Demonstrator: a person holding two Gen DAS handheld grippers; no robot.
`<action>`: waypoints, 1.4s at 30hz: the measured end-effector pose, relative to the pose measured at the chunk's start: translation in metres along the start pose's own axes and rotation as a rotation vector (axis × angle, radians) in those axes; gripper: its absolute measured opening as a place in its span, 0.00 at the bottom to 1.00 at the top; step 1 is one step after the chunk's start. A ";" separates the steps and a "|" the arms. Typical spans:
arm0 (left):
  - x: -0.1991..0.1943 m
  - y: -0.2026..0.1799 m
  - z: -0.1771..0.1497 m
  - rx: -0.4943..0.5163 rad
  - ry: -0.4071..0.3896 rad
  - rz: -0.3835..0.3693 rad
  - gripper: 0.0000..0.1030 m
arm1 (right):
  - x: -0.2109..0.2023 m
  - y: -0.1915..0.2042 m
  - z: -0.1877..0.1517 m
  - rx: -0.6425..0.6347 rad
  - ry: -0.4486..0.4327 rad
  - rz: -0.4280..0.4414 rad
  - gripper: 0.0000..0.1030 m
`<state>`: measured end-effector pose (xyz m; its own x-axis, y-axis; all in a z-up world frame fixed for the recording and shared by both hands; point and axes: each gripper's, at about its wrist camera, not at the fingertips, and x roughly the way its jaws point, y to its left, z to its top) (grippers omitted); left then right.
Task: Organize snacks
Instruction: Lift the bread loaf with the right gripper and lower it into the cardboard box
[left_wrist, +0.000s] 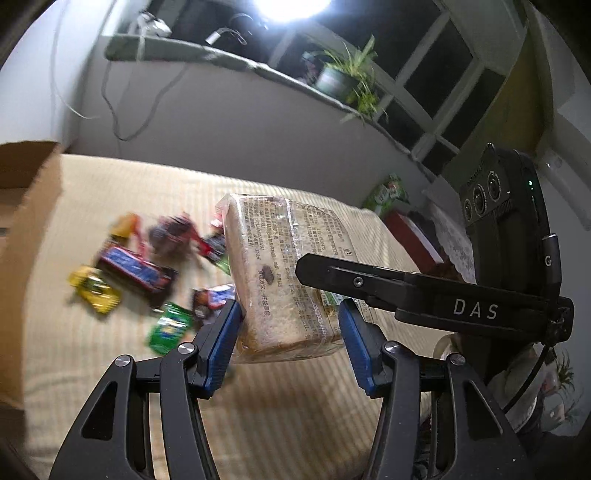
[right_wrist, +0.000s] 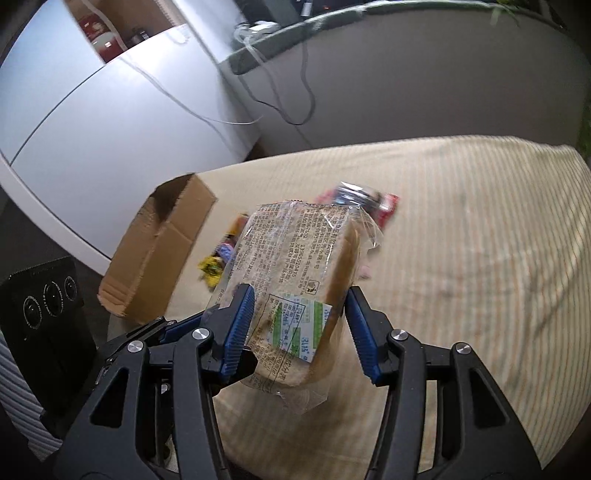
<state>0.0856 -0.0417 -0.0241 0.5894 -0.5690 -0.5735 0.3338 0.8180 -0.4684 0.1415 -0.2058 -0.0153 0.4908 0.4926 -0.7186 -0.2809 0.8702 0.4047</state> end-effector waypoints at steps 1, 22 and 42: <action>-0.007 0.005 0.001 -0.006 -0.016 0.011 0.52 | 0.003 0.010 0.005 -0.017 0.000 0.010 0.52; -0.136 0.132 -0.002 -0.167 -0.220 0.256 0.52 | 0.084 0.192 0.040 -0.296 0.090 0.186 0.52; -0.148 0.179 -0.009 -0.226 -0.190 0.413 0.51 | 0.162 0.242 0.034 -0.328 0.198 0.237 0.52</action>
<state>0.0515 0.1884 -0.0291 0.7690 -0.1592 -0.6191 -0.1103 0.9209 -0.3738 0.1806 0.0844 -0.0146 0.2227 0.6407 -0.7348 -0.6287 0.6704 0.3941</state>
